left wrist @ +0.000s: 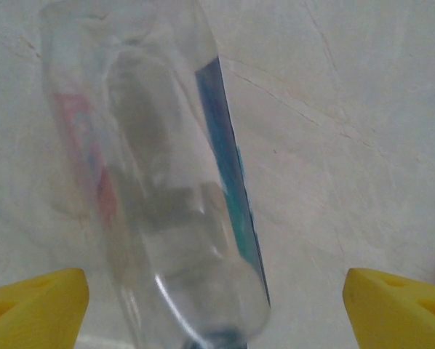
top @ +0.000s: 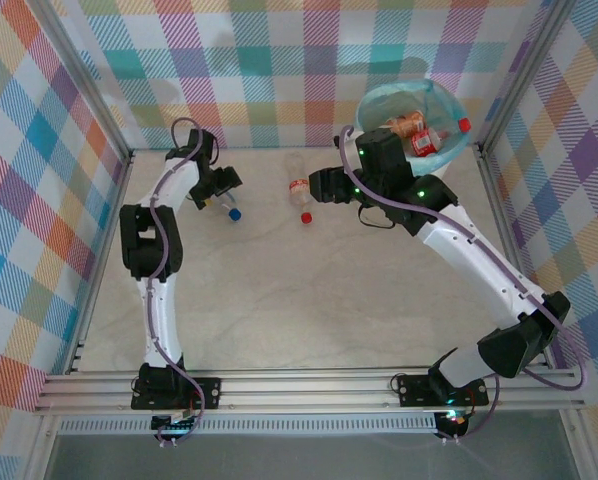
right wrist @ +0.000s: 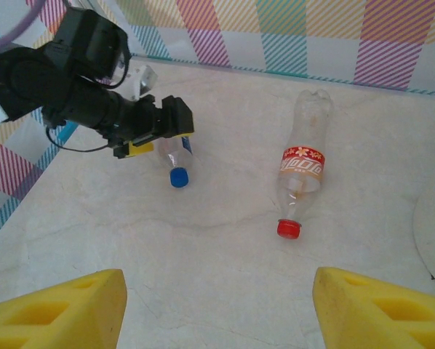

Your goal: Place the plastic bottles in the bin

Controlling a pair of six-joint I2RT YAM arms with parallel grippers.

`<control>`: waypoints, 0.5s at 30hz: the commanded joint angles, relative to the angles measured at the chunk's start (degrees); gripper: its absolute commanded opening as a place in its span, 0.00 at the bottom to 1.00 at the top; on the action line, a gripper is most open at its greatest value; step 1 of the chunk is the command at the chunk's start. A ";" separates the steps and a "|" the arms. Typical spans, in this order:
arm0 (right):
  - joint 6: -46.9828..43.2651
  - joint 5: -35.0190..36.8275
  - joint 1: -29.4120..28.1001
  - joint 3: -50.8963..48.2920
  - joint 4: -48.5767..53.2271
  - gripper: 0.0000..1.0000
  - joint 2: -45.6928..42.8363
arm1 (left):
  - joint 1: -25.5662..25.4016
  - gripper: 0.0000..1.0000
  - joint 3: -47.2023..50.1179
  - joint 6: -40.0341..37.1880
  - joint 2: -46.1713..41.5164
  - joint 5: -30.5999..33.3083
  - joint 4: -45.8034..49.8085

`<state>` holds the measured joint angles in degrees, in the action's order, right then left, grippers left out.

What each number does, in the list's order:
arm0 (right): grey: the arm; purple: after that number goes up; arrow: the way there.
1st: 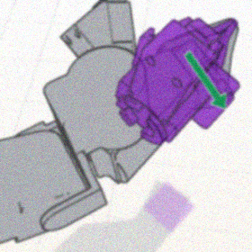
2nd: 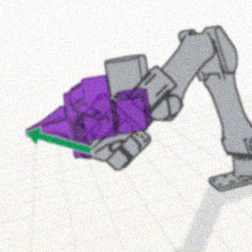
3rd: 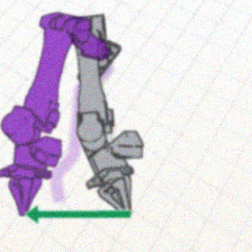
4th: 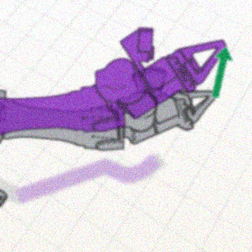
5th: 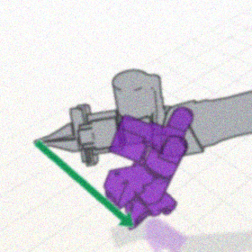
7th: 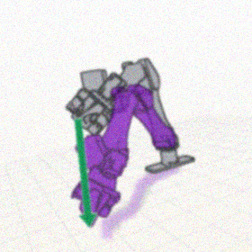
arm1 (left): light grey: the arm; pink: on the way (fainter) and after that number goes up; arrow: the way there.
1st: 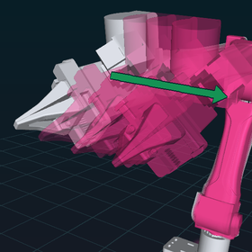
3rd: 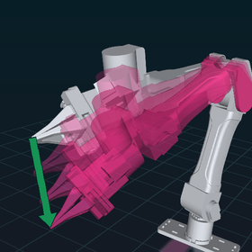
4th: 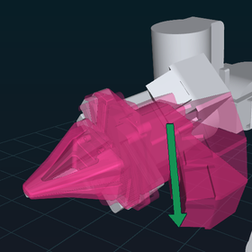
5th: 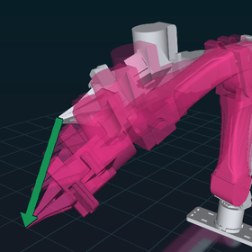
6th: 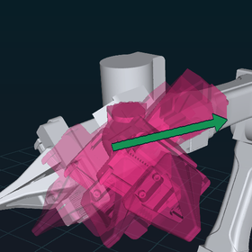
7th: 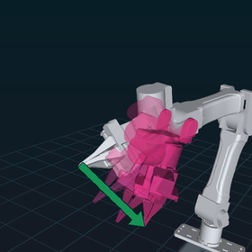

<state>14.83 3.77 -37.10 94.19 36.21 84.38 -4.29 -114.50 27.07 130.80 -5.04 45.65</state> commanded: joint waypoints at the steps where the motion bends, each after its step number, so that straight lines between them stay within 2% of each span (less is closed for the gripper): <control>1: 0.56 -1.05 -0.34 0.27 0.35 0.69 -1.16 | 0.52 0.86 -3.68 -1.83 2.79 1.15 4.39; 6: 0.59 -0.88 -0.34 0.55 0.72 0.69 -0.84 | 0.52 0.76 -3.23 -2.77 3.62 0.31 4.71; 13: 0.72 -1.40 -0.34 2.24 1.34 0.69 0.19 | 0.69 0.54 -1.56 -5.69 1.65 -0.83 4.63; 15: 0.73 -1.49 -0.34 2.75 1.33 0.69 0.26 | 0.68 0.52 -0.89 -6.28 0.03 -0.68 4.54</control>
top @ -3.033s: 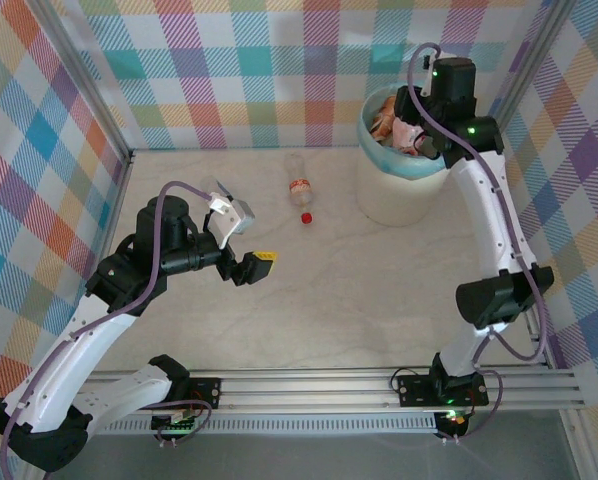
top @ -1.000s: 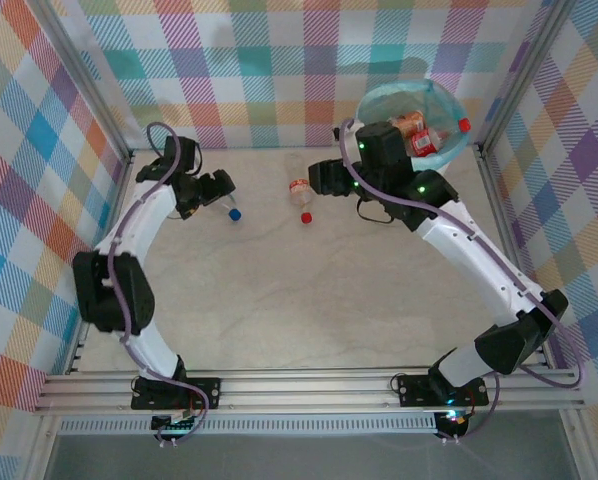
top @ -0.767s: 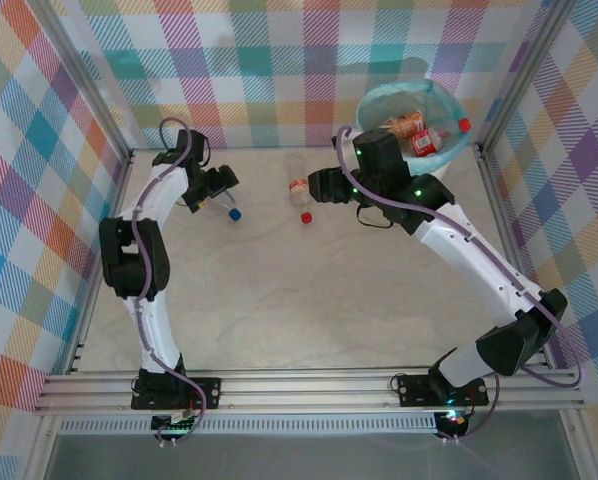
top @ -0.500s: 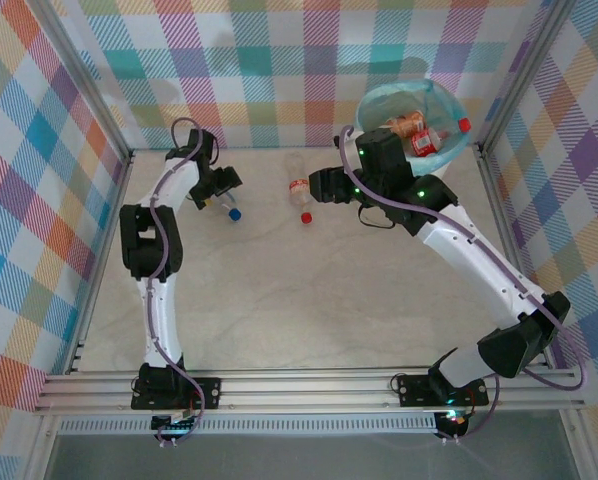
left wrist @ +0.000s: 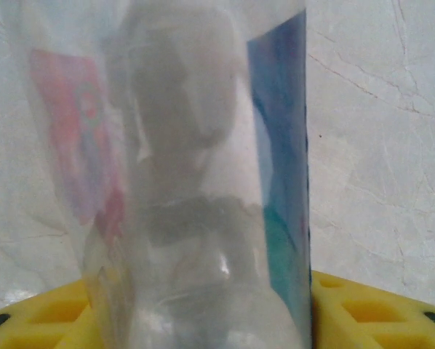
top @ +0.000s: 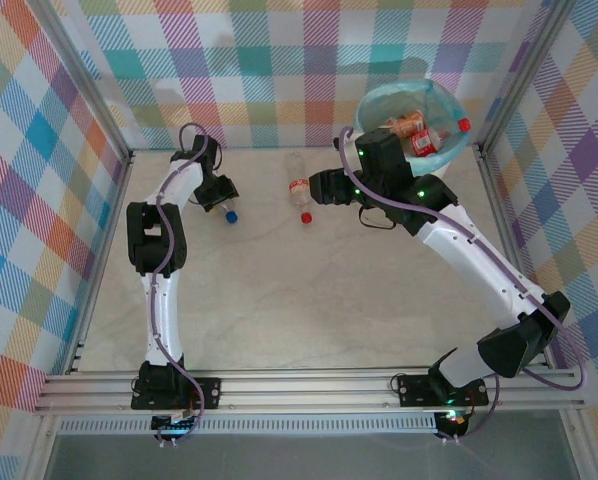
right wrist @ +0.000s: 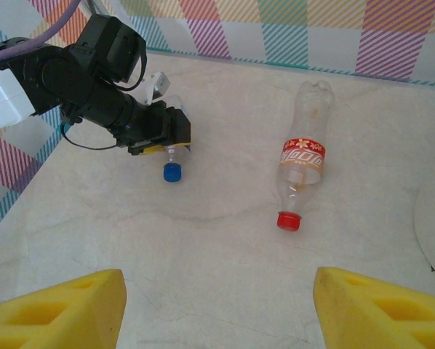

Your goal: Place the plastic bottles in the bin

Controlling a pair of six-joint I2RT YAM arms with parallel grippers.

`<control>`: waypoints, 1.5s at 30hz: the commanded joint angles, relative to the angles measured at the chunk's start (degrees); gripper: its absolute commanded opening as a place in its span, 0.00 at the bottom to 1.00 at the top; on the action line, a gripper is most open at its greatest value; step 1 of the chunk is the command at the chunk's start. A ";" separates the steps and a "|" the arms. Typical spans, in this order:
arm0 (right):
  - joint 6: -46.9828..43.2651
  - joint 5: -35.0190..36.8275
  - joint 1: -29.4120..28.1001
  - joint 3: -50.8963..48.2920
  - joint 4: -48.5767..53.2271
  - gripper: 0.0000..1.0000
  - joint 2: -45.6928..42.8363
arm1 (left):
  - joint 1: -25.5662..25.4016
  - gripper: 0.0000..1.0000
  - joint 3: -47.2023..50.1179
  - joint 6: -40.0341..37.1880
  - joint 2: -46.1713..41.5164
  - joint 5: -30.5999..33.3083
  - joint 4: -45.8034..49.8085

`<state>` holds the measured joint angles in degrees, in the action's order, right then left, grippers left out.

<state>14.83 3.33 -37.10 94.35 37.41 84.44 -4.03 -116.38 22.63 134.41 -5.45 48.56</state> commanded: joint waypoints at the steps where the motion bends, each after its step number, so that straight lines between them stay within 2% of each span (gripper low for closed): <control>1: 0.68 -1.05 -0.34 2.85 0.20 0.69 0.19 | 0.43 0.51 1.55 -2.21 -4.82 -0.24 1.37; 5: 0.05 -0.49 -0.34 4.33 0.97 0.70 0.24 | 0.38 0.49 5.12 -3.71 -11.67 -0.24 -0.40; 9: -1.48 0.46 -0.33 6.32 2.07 0.72 0.06 | -0.17 0.49 11.89 -6.66 -22.50 -1.08 -4.28; 12: -2.73 1.75 -0.19 8.76 3.42 0.73 -0.23 | -3.08 0.49 18.30 -12.35 -32.59 -1.39 -9.40; 14: -3.64 1.35 0.13 10.31 3.52 0.73 -0.80 | -6.81 0.49 22.86 -18.30 -40.09 -0.33 -12.88; 16: -4.38 -1.29 0.56 10.85 2.37 0.74 -2.00 | -11.11 0.50 27.23 -24.54 -47.13 1.03 -16.61; 19: -4.50 -8.77 1.40 10.77 -0.96 0.79 -4.13 | -17.29 0.54 34.75 -31.18 -57.60 -1.15 -22.98; 23: -3.77 -19.98 2.11 13.28 -2.09 0.83 -4.49 | -22.21 0.53 41.38 -31.77 -67.91 -7.06 -29.94; 29: -1.46 -30.69 2.12 15.15 -2.46 0.90 -3.41 | -28.43 0.52 41.27 -34.39 -74.25 -12.37 -29.63; 34: 0.89 -34.93 2.12 13.97 -4.55 0.95 -3.08 | -31.73 0.51 38.94 -36.83 -74.72 -13.65 -25.09; 38: 3.61 -41.29 2.04 13.72 -6.44 0.99 -1.56 | -33.59 0.51 38.21 -37.66 -74.25 -13.62 -23.71; 40: 4.30 -42.61 1.88 13.93 -6.41 0.99 -0.82 | -34.31 0.51 37.70 -38.01 -73.81 -13.53 -23.22; 45: 4.20 -40.72 1.77 14.11 -4.53 0.99 0.32 | -35.42 0.51 36.58 -38.84 -72.61 -13.44 -22.56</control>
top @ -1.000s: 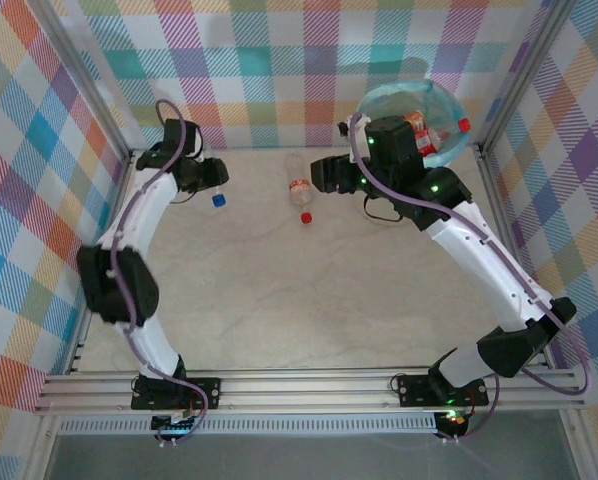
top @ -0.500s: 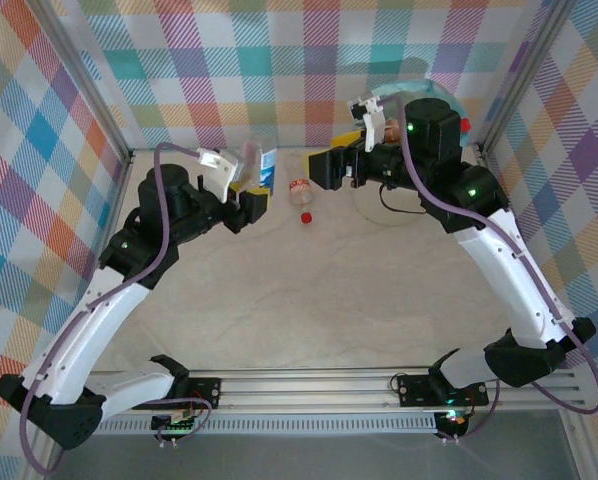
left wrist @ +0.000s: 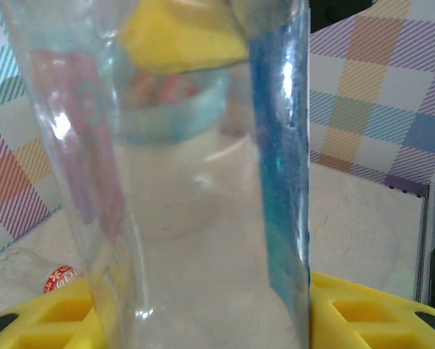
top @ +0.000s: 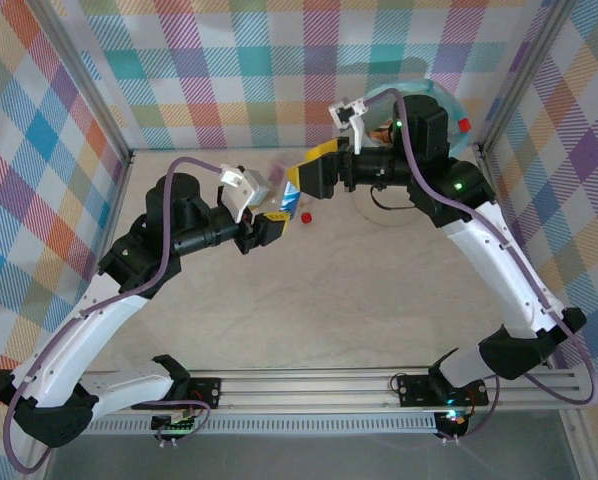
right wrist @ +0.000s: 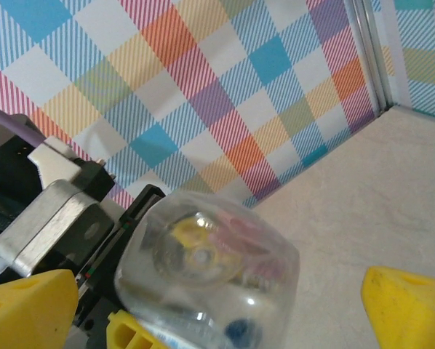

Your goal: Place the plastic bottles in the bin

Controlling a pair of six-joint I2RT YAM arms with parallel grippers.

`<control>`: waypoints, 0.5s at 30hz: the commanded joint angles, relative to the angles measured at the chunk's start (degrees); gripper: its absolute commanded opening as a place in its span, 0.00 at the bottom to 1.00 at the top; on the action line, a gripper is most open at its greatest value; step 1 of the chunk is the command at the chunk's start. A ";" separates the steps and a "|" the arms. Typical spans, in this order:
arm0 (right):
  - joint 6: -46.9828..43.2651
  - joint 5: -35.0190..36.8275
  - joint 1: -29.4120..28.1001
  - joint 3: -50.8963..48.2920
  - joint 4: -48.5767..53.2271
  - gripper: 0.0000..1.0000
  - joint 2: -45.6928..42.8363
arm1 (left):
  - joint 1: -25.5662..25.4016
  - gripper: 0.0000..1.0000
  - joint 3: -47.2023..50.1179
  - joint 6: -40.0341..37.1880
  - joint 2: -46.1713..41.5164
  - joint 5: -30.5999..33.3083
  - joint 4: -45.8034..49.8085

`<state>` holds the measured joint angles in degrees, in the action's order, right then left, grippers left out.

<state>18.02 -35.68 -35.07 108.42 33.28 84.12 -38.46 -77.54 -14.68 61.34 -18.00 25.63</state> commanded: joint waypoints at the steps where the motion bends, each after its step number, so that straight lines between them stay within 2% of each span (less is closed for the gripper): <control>1: 0.68 -1.39 -0.39 0.19 0.23 0.98 0.83 | -1.08 0.51 -2.66 -1.74 0.77 -0.81 0.76; 7: -0.84 0.63 -0.86 2.16 4.93 0.92 2.98 | -2.27 0.51 -3.89 -2.46 2.04 0.89 2.33; 11: -1.92 2.99 -0.97 3.59 7.50 0.78 3.75 | -3.02 0.51 -4.40 -3.13 2.55 1.81 3.09; 15: -3.08 7.94 -0.97 5.05 9.44 0.70 3.20 | -3.11 0.55 -4.58 -3.08 2.26 3.02 2.98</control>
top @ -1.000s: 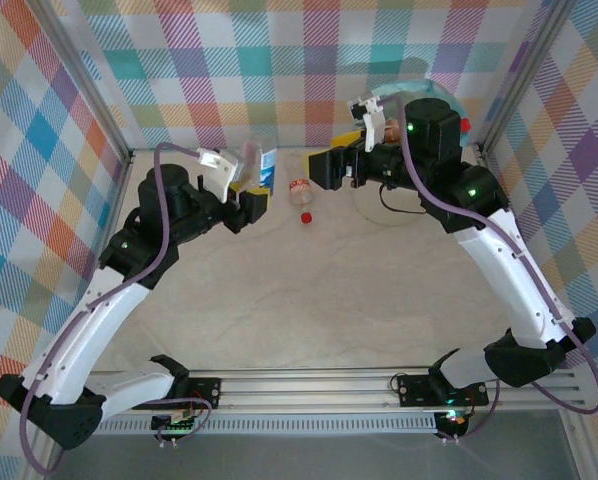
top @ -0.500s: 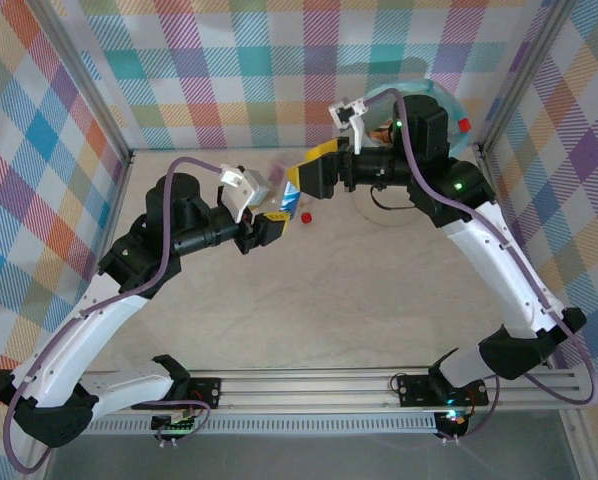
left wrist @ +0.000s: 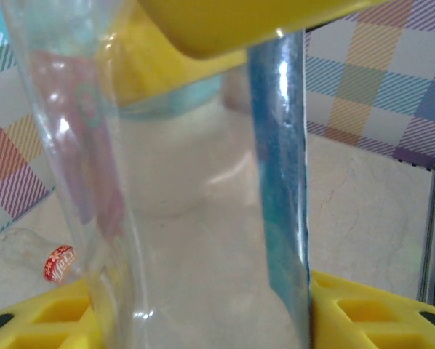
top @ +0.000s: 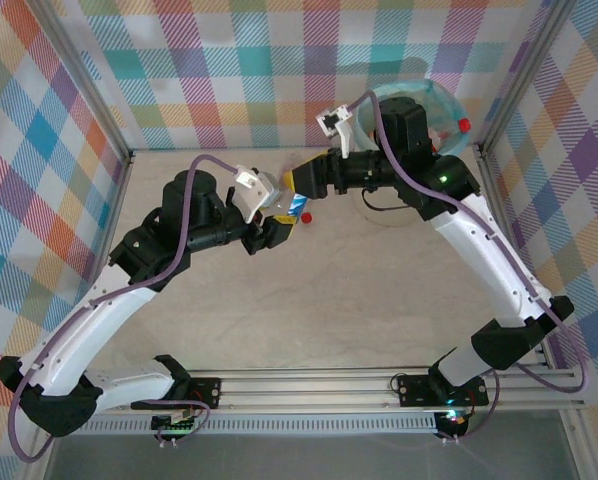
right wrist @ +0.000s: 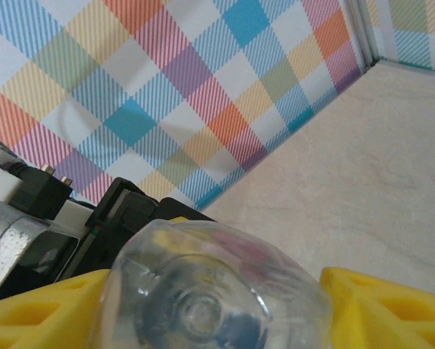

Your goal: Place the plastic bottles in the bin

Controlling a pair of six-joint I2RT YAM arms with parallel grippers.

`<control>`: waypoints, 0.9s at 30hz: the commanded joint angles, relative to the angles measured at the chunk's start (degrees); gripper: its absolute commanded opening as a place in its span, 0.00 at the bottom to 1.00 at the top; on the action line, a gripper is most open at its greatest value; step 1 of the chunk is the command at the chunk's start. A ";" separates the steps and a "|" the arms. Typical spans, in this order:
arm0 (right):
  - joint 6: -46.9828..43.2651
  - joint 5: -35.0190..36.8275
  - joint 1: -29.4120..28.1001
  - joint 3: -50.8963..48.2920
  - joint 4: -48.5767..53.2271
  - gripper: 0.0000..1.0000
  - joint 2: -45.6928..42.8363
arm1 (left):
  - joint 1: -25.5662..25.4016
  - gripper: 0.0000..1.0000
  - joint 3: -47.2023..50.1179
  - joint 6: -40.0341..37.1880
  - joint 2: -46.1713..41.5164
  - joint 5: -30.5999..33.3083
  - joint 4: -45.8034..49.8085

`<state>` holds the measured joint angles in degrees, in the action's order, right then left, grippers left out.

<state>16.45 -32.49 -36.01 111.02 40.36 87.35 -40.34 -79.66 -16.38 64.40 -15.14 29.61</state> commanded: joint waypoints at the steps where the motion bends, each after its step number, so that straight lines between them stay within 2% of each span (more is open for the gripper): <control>1: -1.70 6.21 0.06 2.90 2.97 0.68 -0.12 | -1.25 0.58 -2.46 -1.25 -1.03 0.65 -1.33; 3: -2.07 8.68 0.15 4.41 4.20 0.65 -0.21 | -1.21 0.64 -2.39 -0.94 -1.54 1.52 -1.95; 5: -2.45 10.83 0.32 5.98 5.22 0.62 -0.17 | -1.24 0.74 -2.11 -0.61 -2.22 2.94 -2.82; 8: -2.69 14.05 1.15 8.94 6.48 0.59 0.13 | -1.24 0.80 -1.69 -0.41 -3.49 5.10 -3.69; 11: -3.80 18.59 2.78 13.00 8.38 0.57 1.18 | -1.24 0.82 -1.18 -0.55 -4.94 6.62 -4.08; 15: -5.29 29.06 6.48 18.40 8.99 0.53 3.70 | -1.24 0.83 -0.10 -0.85 -6.80 7.83 -3.90; 18: -6.46 39.27 8.64 19.86 4.73 0.50 5.79 | -1.24 0.84 1.04 -0.94 -8.00 8.44 -3.73; 24: -14.75 59.00 8.83 21.46 -7.52 0.48 12.93 | -1.22 0.84 3.14 -1.02 -9.68 9.81 -3.30; 27: -17.73 63.63 9.29 29.01 -7.02 0.48 19.68 | -1.23 0.84 3.91 -1.02 -10.68 10.32 -2.84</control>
<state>4.08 20.69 -27.00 134.85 38.13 103.02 -40.80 -76.62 -16.56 55.13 -6.15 27.00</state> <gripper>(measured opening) 0.591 0.838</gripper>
